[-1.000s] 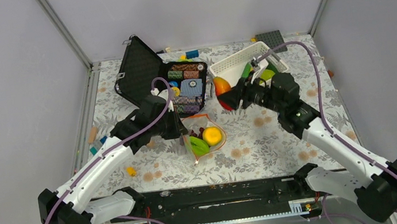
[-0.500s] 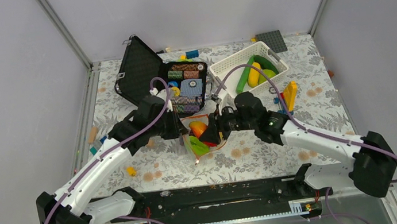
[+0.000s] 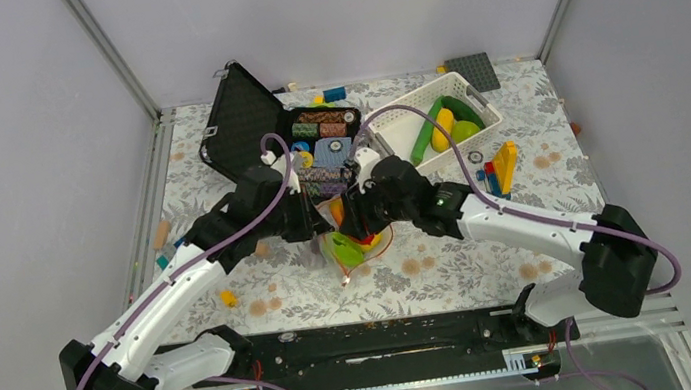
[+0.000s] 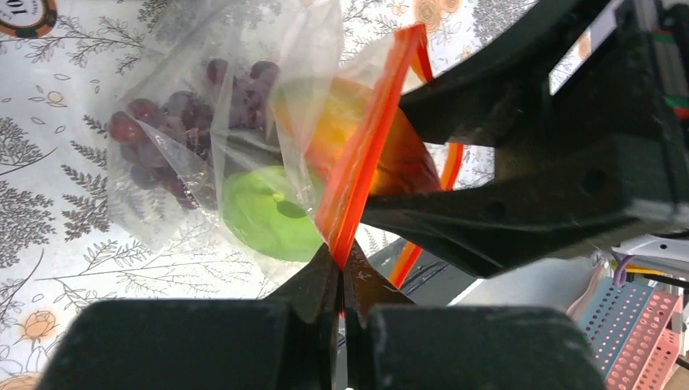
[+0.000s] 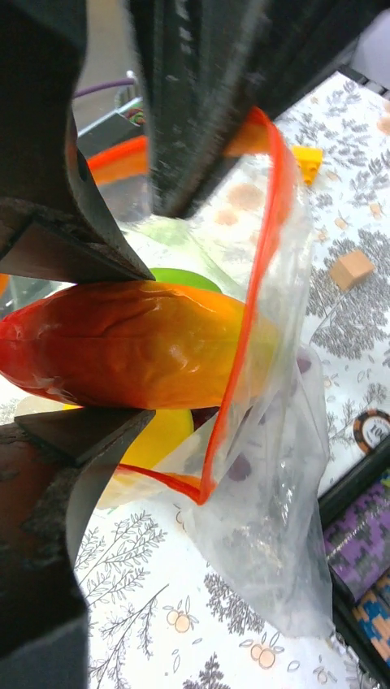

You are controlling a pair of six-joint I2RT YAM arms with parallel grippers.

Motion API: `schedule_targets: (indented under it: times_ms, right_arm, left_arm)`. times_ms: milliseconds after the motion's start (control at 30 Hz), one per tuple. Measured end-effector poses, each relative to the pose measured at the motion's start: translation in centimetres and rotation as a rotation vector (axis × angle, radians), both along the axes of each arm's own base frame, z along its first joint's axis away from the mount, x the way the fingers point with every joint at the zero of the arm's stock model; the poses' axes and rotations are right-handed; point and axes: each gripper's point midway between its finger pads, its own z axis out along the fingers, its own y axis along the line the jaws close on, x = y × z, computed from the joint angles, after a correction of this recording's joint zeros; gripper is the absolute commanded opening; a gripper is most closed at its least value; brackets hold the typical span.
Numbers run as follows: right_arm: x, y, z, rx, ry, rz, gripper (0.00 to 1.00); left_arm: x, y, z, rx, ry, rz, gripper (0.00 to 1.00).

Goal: Place the food in the zip-top bag and seal the zipper
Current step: Place the fake fruit in the zipper food storage bag.

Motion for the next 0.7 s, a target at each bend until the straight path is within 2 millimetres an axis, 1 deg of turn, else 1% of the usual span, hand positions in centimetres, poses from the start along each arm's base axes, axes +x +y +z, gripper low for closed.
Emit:
schedule_targets:
  times_ms: [67,167,267,367,500,533,600,700]
  right_arm:
    - [0.7,0.1,-0.1,-0.021,0.006,-0.044,0.39]
    - [1.2,0.0,-0.5,-0.027,0.040,-0.117,0.39]
    - [1.3,0.1,-0.7,-0.002,0.101,-0.192,0.43]
    - [1.6,0.1,-0.8,0.032,0.161,-0.284,0.52]
    - [2.5,0.4,-0.9,0.075,0.226,-0.404,0.55]
    - [2.6,0.5,-0.9,0.088,0.241,-0.427,0.57]
    - [2.9,0.7,-0.7,0.117,0.262,-0.468,0.66]
    - [3.5,0.8,-0.3,0.154,0.274,-0.518,0.74]
  left_arm:
    - [0.0,-0.2,0.2,-0.012,-0.003,-0.009,0.00]
    - [-0.2,-0.5,0.4,-0.028,-0.001,-0.025,0.00]
    - [-0.3,-1.0,0.8,-0.050,-0.004,-0.043,0.00]
    - [-0.4,-1.4,1.2,-0.074,-0.010,-0.063,0.00]
    - [-0.6,-1.9,1.7,-0.102,-0.013,-0.090,0.00]
    - [-0.7,-2.1,1.8,-0.108,-0.014,-0.097,0.00]
    - [-0.9,-2.3,2.0,-0.119,-0.015,-0.110,0.00]
    - [-1.1,-2.6,2.2,-0.132,-0.017,-0.125,0.00]
